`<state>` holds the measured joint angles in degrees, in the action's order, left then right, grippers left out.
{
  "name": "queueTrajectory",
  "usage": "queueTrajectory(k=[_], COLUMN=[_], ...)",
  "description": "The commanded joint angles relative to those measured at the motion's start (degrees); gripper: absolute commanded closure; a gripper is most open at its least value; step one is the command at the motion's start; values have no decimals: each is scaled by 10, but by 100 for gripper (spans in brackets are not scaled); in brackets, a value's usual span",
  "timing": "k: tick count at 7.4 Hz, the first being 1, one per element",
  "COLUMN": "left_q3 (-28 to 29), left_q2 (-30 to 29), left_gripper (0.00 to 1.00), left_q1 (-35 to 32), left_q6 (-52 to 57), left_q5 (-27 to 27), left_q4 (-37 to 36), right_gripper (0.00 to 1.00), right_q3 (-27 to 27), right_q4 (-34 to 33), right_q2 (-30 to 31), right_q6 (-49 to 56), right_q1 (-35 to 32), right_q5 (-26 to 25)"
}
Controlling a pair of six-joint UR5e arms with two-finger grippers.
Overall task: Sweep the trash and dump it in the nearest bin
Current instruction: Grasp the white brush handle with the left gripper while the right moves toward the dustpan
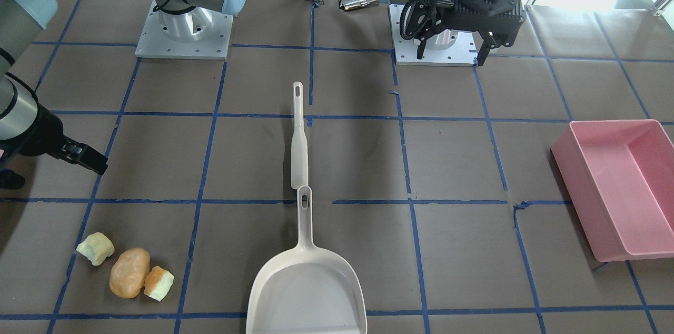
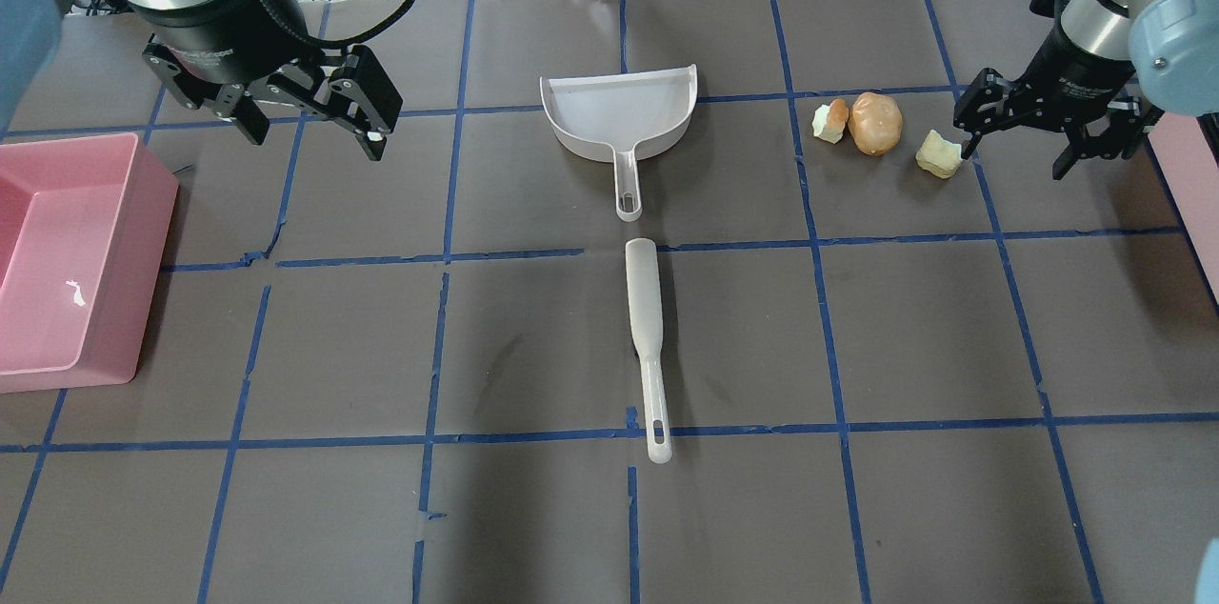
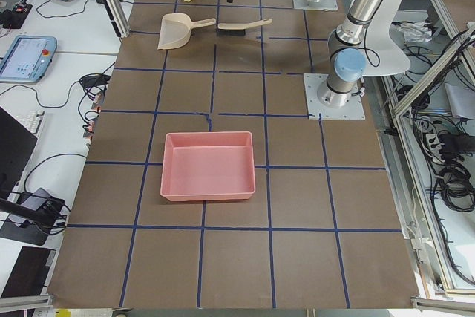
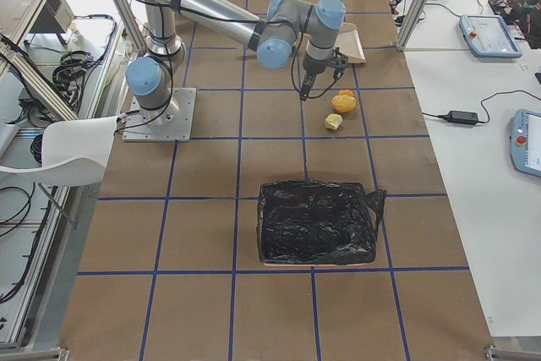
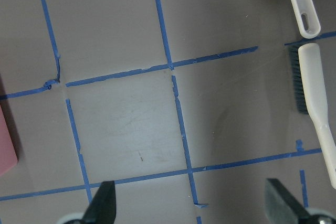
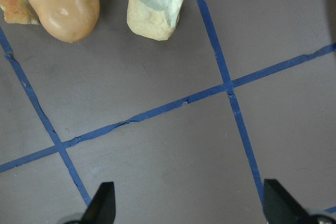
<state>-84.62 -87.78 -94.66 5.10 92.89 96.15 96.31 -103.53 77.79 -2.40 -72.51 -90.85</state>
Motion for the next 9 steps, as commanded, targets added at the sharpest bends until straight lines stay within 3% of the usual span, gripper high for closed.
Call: queueTrajectory(k=[1,4,6,9], left_q3=[-3,-45,-84,-160], left_q2=[-2,-11,-26,-69], left_gripper=[0,0,0,0], left_q1=[0,-19,-100,-196], left_q6=[-1,-63,-134,-181], left_q5=[-17,-82,-76,-55], left_q4=[1,-24,-143,-196], right_gripper=[0,0,0,0], right_q3=[-1,-17,-32,-65], right_q4=[0,0,6,50], right_q2=[0,16,13,81], right_q6=[-1,16,39,33], right_q1=[0,7,5,-38], right_q5=[1,28,56,57])
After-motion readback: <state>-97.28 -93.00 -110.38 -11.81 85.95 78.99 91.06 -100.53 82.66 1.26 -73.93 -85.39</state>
